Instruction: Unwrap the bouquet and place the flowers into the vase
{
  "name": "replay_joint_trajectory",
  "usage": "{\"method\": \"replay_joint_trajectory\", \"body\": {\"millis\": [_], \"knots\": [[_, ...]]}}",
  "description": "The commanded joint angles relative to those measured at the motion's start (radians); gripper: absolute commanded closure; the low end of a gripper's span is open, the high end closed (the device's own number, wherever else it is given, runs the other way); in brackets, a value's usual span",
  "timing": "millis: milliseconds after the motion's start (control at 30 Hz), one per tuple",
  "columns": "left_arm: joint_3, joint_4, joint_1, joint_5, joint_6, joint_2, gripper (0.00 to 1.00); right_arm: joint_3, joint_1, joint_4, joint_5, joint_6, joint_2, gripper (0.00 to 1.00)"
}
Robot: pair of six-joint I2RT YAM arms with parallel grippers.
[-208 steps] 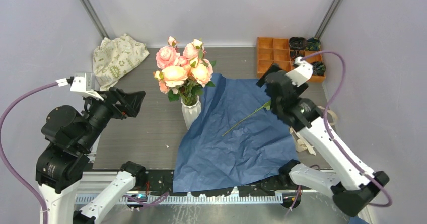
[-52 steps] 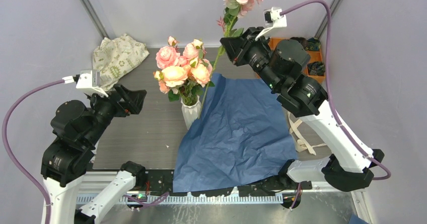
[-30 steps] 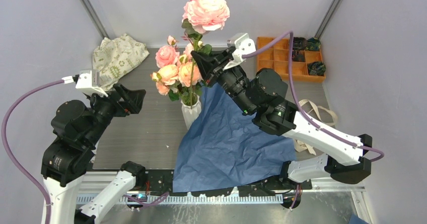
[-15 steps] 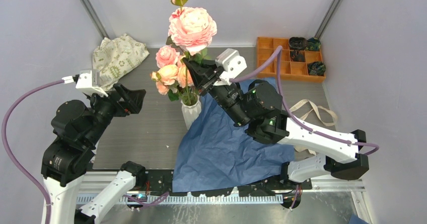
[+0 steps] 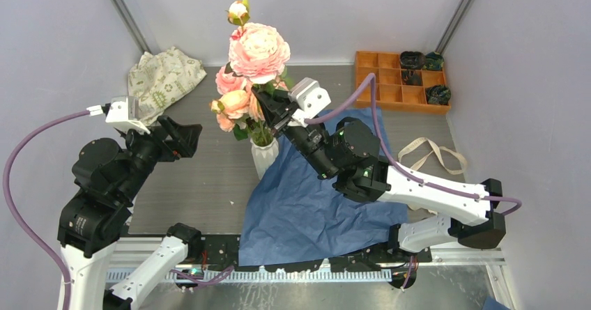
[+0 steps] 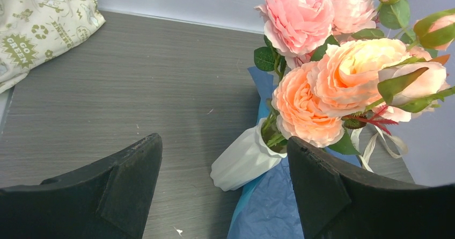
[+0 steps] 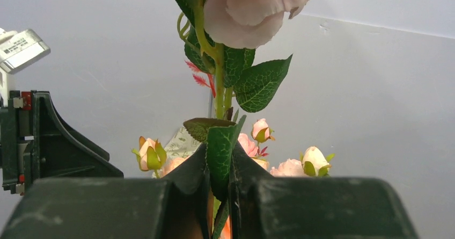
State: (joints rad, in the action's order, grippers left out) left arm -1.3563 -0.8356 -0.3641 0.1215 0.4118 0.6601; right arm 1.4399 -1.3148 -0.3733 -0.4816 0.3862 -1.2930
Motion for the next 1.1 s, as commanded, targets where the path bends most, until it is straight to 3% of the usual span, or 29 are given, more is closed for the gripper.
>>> {"method": "replay_joint_trajectory", "body": {"millis": [0, 1067], "knots": [[0.002, 0.023, 0.004, 0.012, -0.004, -0.002, 0.14, -0.018, -0.009, -0.089, -0.022, 0.011, 0.021, 0.99], [0.005, 0.032, 0.003, -0.006, 0.012, 0.005, 0.14, -0.264, -0.066, -0.169, -0.171, -0.086, 0.055, 0.99]]}}
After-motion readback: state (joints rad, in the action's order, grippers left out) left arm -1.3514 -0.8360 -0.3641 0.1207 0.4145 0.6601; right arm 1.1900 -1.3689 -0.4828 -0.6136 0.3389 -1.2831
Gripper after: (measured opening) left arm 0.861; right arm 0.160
